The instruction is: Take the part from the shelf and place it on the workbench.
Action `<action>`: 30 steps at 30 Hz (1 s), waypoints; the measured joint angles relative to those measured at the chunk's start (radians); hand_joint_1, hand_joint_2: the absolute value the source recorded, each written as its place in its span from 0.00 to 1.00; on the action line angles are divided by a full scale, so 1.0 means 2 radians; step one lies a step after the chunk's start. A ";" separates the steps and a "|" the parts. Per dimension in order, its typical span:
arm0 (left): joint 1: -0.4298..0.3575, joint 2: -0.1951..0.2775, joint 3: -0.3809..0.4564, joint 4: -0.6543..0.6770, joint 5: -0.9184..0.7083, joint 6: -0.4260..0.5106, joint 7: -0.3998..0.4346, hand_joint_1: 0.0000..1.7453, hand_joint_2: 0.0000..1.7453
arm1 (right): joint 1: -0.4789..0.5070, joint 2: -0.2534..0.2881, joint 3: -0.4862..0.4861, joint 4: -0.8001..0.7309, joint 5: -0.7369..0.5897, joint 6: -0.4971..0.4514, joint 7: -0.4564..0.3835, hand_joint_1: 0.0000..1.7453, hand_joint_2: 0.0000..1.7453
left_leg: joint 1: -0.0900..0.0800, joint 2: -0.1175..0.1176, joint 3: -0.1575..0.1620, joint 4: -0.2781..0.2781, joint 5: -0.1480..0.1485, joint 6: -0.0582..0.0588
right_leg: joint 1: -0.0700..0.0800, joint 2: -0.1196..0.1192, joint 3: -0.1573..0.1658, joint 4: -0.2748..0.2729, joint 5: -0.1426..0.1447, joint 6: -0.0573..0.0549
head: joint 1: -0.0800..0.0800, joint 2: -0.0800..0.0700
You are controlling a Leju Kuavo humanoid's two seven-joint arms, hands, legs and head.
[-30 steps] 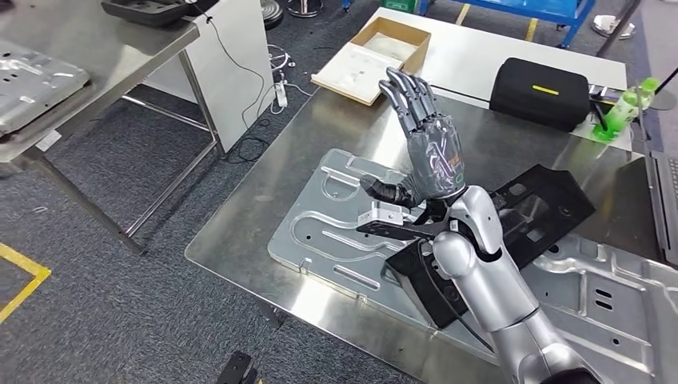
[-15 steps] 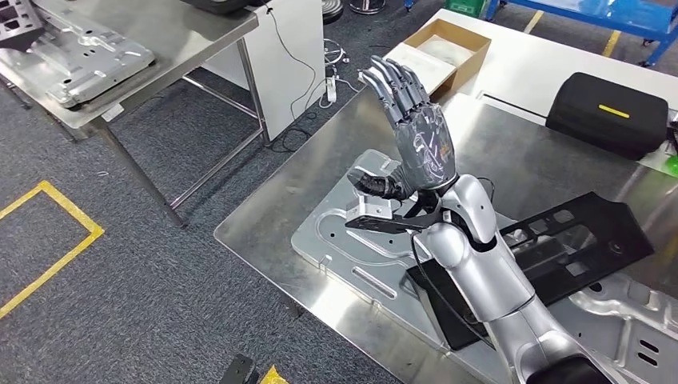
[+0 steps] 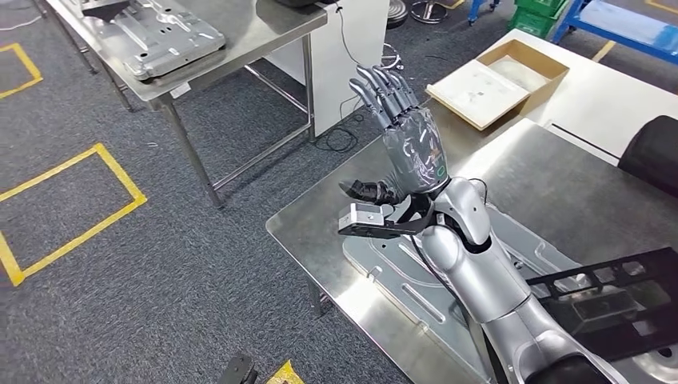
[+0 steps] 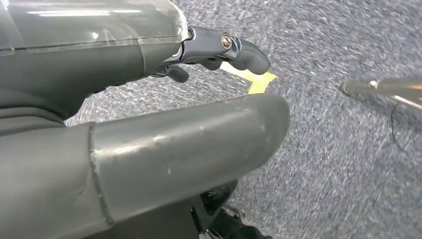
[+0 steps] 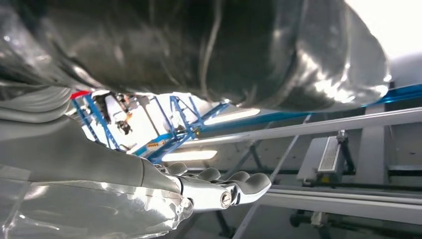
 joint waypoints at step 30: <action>-0.004 0.000 0.000 0.000 -0.001 -0.001 0.005 0.00 0.00 | 0.000 -0.002 0.012 0.005 0.007 -0.002 0.002 0.00 0.00 | 0.001 0.017 -0.002 -0.008 0.007 0.001 | 0.000 -0.016 -0.024 0.067 -0.048 0.005 | -0.003 0.000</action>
